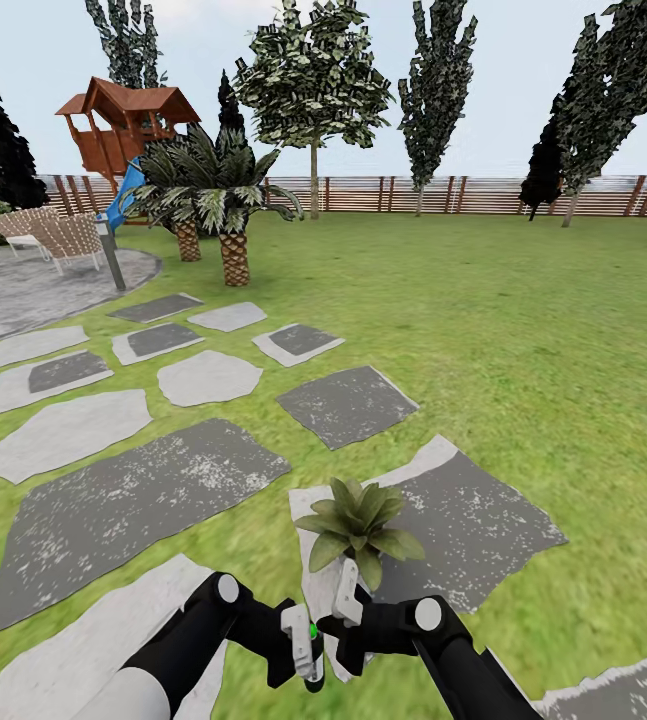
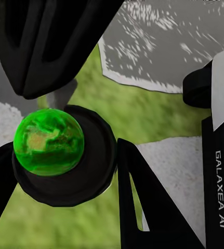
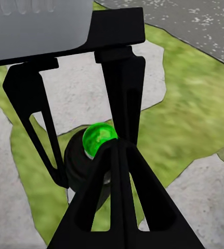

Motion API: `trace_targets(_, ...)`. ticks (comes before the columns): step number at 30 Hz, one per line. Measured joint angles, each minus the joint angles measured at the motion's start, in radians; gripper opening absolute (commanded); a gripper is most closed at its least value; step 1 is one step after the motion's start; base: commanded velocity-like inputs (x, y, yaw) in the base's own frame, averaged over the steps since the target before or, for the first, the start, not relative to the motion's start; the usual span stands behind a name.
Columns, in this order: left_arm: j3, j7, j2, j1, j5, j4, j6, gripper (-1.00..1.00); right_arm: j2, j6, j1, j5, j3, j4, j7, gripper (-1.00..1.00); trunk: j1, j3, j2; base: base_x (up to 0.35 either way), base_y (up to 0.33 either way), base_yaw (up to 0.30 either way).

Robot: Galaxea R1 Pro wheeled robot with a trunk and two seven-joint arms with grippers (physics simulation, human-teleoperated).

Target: Pick up the pesticide atomizer in the garden and spray insectifuge to fully cover both potted plants in the garden.

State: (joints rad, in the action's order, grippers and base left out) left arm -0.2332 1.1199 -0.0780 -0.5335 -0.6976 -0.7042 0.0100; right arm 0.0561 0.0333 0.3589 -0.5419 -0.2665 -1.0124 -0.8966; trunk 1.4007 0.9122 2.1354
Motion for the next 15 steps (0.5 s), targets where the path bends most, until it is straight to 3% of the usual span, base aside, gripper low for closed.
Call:
trace_targets(11,0.003,0.000,0.012,0.000,-0.002,0.008,-0.002,-1.00,-0.001,0.000,0.000,0.000,0.000,0.000,0.000,-1.00,0.000,0.000,0.000,0.000,0.000,0.000)
trace_targets(15,0.005,0.000,0.046,0.000,-0.010,0.015,0.006,-1.00,-0.001,0.000,0.000,0.000,0.001,0.000,0.000,-1.00,0.000,0.000,0.000,0.000,0.000,0.000)
